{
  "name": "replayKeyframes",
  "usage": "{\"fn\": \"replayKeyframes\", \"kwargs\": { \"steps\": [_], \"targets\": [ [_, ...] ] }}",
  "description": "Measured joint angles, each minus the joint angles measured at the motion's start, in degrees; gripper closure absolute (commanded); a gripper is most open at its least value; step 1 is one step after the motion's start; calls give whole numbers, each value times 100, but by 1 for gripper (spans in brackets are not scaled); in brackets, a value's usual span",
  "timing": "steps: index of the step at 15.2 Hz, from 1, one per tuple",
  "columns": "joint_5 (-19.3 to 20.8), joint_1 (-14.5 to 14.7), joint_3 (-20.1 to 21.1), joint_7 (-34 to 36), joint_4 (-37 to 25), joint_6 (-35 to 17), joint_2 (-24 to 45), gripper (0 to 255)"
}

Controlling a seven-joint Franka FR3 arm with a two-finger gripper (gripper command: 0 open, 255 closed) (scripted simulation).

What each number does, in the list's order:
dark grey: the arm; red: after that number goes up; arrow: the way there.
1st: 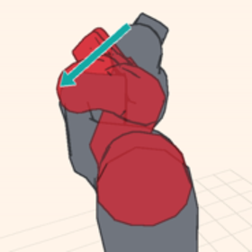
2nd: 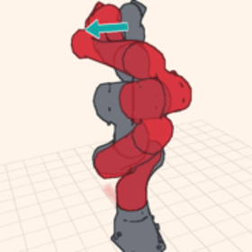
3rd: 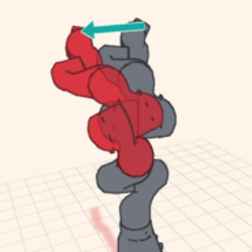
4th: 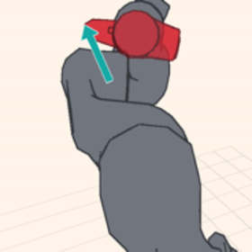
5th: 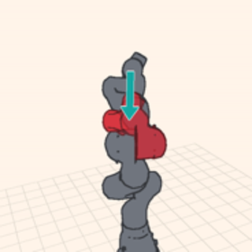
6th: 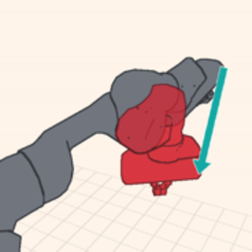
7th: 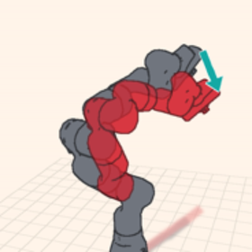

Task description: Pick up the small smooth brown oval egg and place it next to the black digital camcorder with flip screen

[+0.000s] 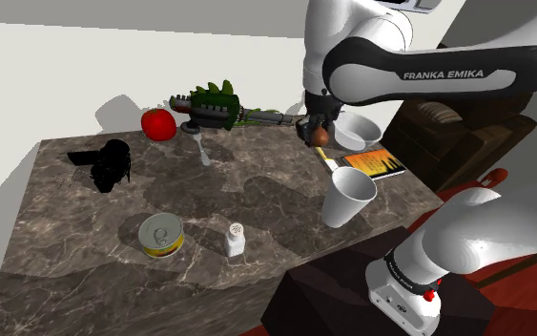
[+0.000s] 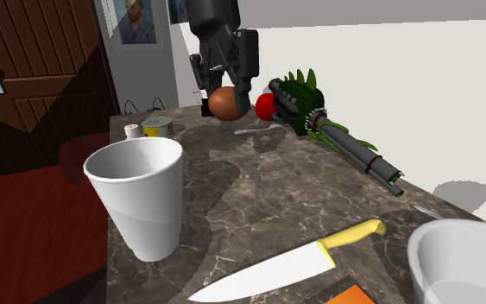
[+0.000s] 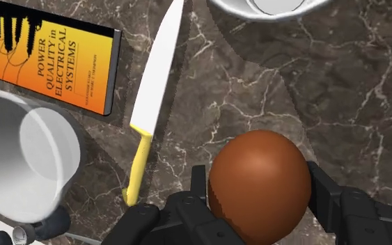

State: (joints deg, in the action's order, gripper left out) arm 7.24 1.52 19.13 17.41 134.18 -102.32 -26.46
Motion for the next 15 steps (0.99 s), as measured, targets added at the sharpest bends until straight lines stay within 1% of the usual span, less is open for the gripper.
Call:
{"fn": "replayKeyframes", "kwargs": {
  "steps": [4, 5, 6, 9, 13, 15],
  "targets": [
    [102, -12, 373, 483, -768, 24, 863, 255],
    [166, -22, 467, 610, -1058, 78, 1137, 255],
    [198, -6, 544, 727, -1195, 90, 1299, 255],
    [406, 24, 759, 1070, -1882, 228, 1976, 255],
    [749, 215, 1031, 1602, -2888, 525, 2928, 255],
    [969, 370, 1119, 1835, -3536, 771, 3463, 255]
  ]
}}
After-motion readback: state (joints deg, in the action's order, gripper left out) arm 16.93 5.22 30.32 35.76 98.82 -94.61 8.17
